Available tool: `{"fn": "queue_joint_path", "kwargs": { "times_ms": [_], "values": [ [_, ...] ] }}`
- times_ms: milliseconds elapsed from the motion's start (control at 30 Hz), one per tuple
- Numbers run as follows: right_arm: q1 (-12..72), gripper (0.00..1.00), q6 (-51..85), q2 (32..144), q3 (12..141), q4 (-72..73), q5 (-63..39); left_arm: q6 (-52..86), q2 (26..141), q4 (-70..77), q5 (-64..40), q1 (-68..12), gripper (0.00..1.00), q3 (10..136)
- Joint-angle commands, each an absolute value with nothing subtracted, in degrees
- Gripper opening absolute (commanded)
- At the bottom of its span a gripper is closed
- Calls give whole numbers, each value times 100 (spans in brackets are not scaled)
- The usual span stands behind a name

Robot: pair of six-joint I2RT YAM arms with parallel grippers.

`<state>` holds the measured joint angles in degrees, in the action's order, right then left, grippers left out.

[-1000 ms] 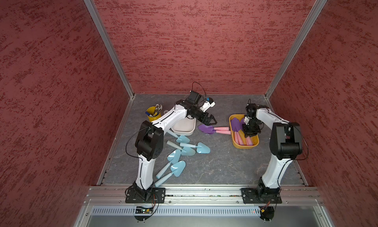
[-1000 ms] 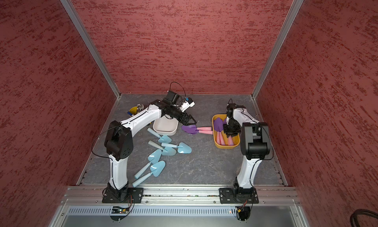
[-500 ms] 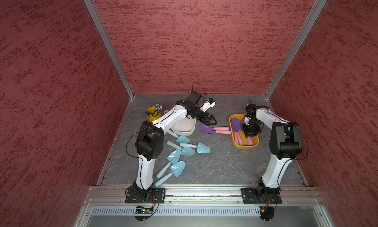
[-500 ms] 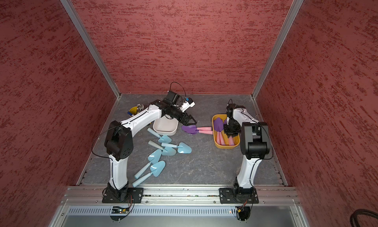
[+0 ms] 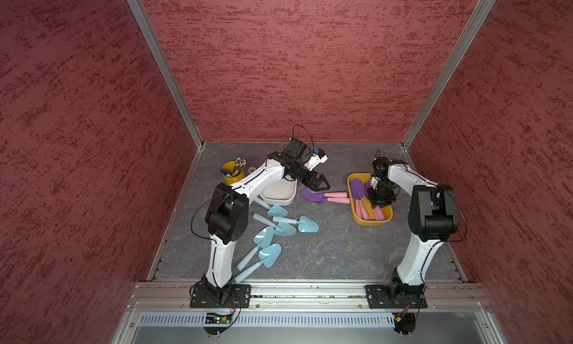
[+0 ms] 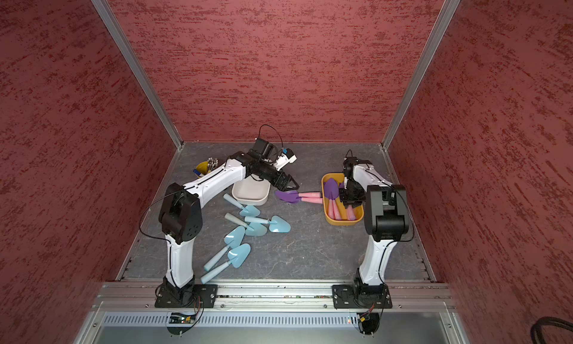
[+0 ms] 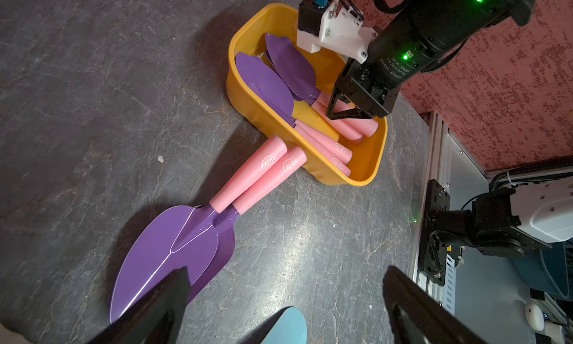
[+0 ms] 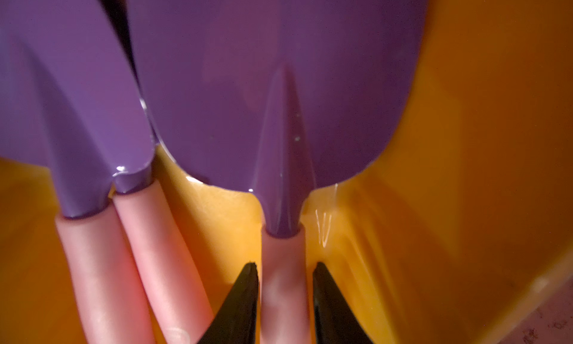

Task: Sort the small shovels by color and place them into the storage box
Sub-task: Place the shovel in the storage box.

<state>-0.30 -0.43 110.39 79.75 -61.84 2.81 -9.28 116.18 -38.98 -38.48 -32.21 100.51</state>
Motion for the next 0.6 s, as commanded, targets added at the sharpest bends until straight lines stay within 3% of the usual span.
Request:
{"fn": "queue_joint_path", "kwargs": {
  "times_ms": [0,567],
  "values": [
    [-71,36,-17,10959,7972,-6108,347,-1002,11537,-3938,-3841,-3258,100,10021],
    [-70,45,-52,10375,7995,-6208,334,-1072,11420,-3986,-3819,-3256,100,10024]
  ]
}}
